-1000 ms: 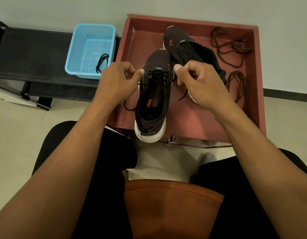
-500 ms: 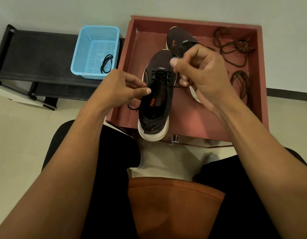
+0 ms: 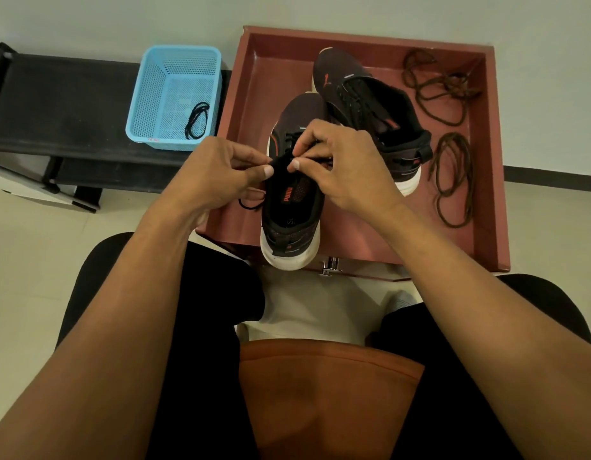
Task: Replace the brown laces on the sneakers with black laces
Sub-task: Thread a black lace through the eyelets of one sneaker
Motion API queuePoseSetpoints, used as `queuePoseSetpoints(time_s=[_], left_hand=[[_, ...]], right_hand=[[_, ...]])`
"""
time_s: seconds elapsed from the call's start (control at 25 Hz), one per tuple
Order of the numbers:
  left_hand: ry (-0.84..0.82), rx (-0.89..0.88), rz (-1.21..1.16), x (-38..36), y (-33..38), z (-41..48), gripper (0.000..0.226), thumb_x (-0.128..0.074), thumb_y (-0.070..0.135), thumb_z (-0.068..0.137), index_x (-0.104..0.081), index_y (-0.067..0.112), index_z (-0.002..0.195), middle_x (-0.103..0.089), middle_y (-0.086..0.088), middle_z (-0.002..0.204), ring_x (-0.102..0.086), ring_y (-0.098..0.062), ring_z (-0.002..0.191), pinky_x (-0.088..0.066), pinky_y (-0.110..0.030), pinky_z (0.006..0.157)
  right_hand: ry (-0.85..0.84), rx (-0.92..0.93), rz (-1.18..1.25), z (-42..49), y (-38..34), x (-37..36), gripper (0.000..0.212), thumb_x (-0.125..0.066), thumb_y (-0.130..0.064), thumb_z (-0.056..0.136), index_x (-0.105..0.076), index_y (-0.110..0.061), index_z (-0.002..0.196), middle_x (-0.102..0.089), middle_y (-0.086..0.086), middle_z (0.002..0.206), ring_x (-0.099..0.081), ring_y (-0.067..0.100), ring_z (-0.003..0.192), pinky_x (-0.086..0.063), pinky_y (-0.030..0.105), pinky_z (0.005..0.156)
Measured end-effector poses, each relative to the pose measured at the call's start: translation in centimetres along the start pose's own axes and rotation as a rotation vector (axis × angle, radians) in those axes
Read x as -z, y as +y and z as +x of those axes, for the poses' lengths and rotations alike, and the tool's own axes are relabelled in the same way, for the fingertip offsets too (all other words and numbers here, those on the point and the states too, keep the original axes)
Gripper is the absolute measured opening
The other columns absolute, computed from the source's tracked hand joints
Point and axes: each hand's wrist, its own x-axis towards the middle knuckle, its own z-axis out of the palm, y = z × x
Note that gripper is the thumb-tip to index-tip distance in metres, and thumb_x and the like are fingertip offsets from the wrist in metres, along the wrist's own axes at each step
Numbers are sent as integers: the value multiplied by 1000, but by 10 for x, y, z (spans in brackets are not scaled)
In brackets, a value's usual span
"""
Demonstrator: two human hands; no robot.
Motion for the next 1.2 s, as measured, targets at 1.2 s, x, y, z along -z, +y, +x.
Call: queuePoseSetpoints(time_s=[1.2], left_hand=[[40,-42,89,-1,1,1,4,-70,8,98,-73,6,95,-78,-12,81,-79,-24,77,-66,-46,78]], right_hand=[[49,0,-216,-7,-5,-7,27,-84,-27,83,-70,-36,104,-68,-19,92,-61,6,105,-42,49,104]])
